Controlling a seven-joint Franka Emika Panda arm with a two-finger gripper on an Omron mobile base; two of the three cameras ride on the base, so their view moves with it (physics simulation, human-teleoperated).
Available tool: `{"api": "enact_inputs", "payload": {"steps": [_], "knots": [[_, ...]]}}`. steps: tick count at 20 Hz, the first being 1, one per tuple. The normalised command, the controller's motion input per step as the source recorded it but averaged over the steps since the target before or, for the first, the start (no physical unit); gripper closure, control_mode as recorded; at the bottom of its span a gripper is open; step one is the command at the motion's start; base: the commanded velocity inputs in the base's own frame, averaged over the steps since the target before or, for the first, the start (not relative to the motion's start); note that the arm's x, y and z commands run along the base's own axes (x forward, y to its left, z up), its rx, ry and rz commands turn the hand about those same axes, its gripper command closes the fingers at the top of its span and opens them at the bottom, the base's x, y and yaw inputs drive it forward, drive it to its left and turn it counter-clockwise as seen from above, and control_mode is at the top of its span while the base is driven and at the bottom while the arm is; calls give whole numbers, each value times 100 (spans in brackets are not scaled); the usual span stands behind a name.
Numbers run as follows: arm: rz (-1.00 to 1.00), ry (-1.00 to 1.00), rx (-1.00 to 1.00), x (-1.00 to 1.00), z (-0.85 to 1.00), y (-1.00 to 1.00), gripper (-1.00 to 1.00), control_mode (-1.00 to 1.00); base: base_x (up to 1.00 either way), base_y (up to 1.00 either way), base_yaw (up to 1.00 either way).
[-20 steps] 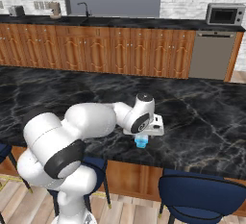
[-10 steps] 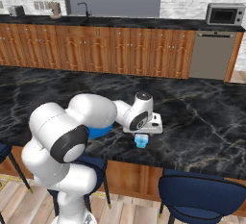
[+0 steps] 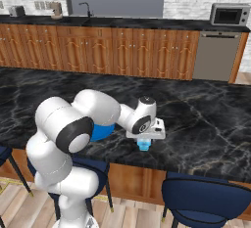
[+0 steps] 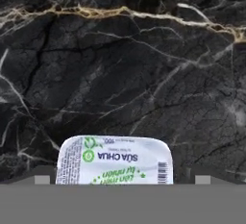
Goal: Place two yogurt containers on each plate.
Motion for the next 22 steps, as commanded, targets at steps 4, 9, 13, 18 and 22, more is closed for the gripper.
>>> {"api": "enact_inputs", "payload": {"steps": [4,9,13,18,22], "knots": [[0,4,0,9,-21,0,-100,-100,0,0,0],[0,2,0,0,-37,0,-100,-100,0,0,0],[0,0,0,-1,-9,-8,100,-100,0,0,0],[0,-1,0,-20,17,-13,100,-100,0,0,0],[0,0,0,-29,40,-1,100,-100,0,0,0]]}}
